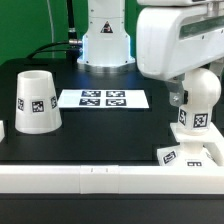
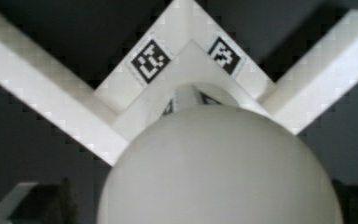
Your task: Assemble lamp
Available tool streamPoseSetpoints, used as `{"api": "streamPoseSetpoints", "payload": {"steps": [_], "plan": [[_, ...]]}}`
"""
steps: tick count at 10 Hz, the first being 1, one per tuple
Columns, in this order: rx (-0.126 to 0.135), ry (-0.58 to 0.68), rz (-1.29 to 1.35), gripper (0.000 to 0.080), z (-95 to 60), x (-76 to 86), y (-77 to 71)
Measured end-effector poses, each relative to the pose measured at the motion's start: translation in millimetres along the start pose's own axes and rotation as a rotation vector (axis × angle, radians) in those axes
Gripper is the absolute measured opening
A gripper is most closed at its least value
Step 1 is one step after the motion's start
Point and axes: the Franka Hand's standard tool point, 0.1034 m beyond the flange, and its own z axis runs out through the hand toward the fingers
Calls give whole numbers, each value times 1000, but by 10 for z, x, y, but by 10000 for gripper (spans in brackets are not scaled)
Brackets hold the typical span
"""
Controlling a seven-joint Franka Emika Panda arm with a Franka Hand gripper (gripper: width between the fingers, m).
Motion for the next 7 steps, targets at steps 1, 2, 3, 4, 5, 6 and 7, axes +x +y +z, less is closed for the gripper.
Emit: {"api": "streamPoseSetpoints", "payload": {"steps": [1, 2, 3, 4, 5, 6, 7], "plan": [[-6, -3, -76, 699, -1, -2, 8], [-8, -6, -144, 699, -1, -4, 10], [-14, -15, -248, 699, 0, -6, 14], [-17, -21, -322, 699, 4, -2, 8], [-17, -25, -381, 699, 9, -1, 4], [-21, -36, -473, 699, 17, -3, 6], [-24, -45, -541, 699, 28, 2, -5]]}}
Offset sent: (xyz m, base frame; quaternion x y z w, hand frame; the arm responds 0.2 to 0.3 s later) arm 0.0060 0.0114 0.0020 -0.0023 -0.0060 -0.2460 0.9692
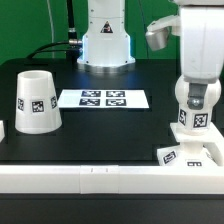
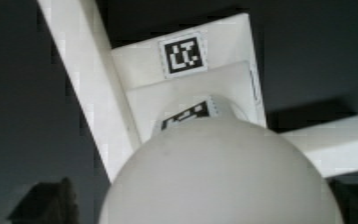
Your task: Assemble lamp
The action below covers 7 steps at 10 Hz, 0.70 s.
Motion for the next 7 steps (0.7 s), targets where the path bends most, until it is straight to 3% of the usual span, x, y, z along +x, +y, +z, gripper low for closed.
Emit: {"api": "streamPoseSetpoints", "payload": {"steps": [7], "plan": [[-7, -38, -287, 699, 14, -13, -4]]}}
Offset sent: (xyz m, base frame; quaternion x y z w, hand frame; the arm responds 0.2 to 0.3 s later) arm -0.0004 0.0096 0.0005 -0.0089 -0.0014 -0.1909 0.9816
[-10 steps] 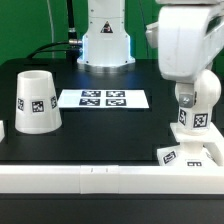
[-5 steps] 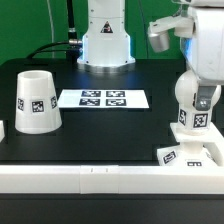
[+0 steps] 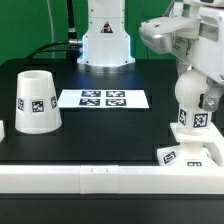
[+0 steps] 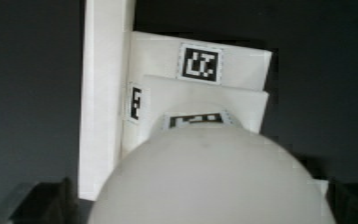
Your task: Assemble lamp
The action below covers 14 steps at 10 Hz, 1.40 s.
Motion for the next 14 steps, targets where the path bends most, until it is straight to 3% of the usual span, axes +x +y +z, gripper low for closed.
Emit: {"api": "streamPoseSetpoints", "payload": {"steps": [1, 6, 9, 14], "plan": [[0, 0, 1, 572, 1, -6, 0], [3, 2, 92, 576, 2, -17, -5], [13, 4, 426, 577, 4, -18, -19], [53, -11, 858, 578, -26, -54, -96]]}}
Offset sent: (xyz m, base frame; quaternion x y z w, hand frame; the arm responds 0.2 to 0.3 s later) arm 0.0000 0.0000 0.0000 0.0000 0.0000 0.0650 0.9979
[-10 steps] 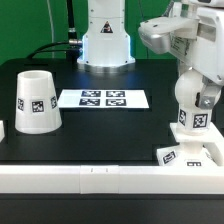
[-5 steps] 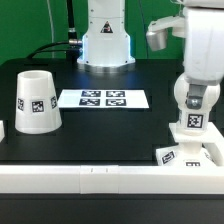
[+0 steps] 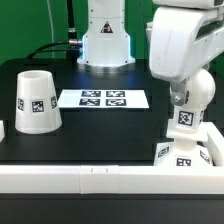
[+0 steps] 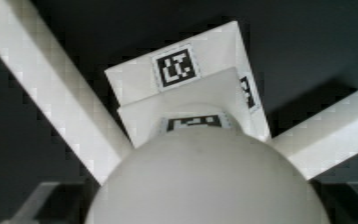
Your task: Assemble lamp
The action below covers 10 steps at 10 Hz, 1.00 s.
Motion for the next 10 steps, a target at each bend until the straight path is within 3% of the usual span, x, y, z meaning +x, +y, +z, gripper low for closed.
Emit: {"api": "streamPoseSetpoints", "payload": {"steps": [3, 5, 10], "plan": [[2, -6, 218, 579, -10, -18, 1], [-17, 5, 237, 579, -23, 27, -15], [-15, 8, 596, 579, -20, 16, 0]]}}
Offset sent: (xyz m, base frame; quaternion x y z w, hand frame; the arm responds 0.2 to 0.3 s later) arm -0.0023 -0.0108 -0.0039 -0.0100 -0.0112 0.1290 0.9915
